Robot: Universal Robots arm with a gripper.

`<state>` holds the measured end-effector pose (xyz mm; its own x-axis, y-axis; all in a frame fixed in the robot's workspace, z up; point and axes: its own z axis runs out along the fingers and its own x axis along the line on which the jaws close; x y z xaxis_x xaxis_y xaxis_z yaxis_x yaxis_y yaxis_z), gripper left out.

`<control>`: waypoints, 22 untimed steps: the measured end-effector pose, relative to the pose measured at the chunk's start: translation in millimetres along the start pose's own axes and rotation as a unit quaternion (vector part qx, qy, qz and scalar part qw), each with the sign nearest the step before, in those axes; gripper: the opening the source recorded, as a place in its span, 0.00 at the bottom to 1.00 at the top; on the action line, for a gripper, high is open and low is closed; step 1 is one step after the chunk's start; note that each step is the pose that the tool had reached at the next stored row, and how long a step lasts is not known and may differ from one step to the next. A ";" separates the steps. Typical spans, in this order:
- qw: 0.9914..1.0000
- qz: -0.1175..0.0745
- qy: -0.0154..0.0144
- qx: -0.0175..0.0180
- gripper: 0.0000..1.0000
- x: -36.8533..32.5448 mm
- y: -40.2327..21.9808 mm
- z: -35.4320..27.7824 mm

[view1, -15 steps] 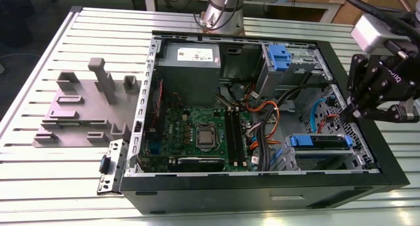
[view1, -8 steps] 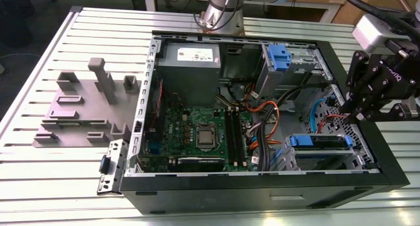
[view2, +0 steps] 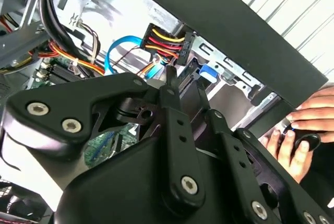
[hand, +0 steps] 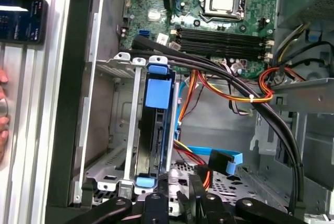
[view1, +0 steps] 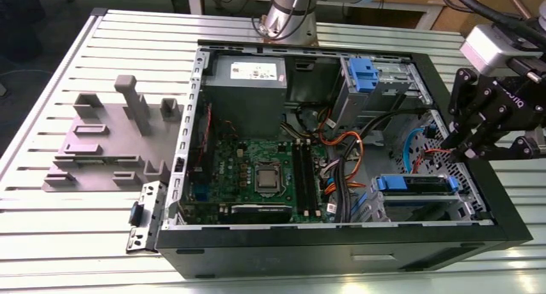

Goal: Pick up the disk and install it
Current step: 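Insert the first disk wire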

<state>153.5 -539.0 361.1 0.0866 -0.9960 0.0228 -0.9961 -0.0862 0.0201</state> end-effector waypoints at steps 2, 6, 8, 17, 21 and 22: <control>1.000 0.000 0.003 0.000 0.30 -1.0 -2.1 -0.1; 1.000 0.000 0.004 -0.001 0.30 -3.5 -6.9 -0.1; 1.000 -0.001 0.004 -0.001 0.30 -4.9 -8.2 0.1; 1.000 -0.030 0.004 0.000 0.30 -6.5 -9.1 2.9; 0.999 -0.033 0.004 0.000 0.30 -9.0 -11.0 4.0; 0.999 -0.033 0.004 0.000 0.30 -9.9 -11.6 4.2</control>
<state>164.1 -528.2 356.4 0.1531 -0.9878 0.0299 -0.9881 -0.1525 0.0216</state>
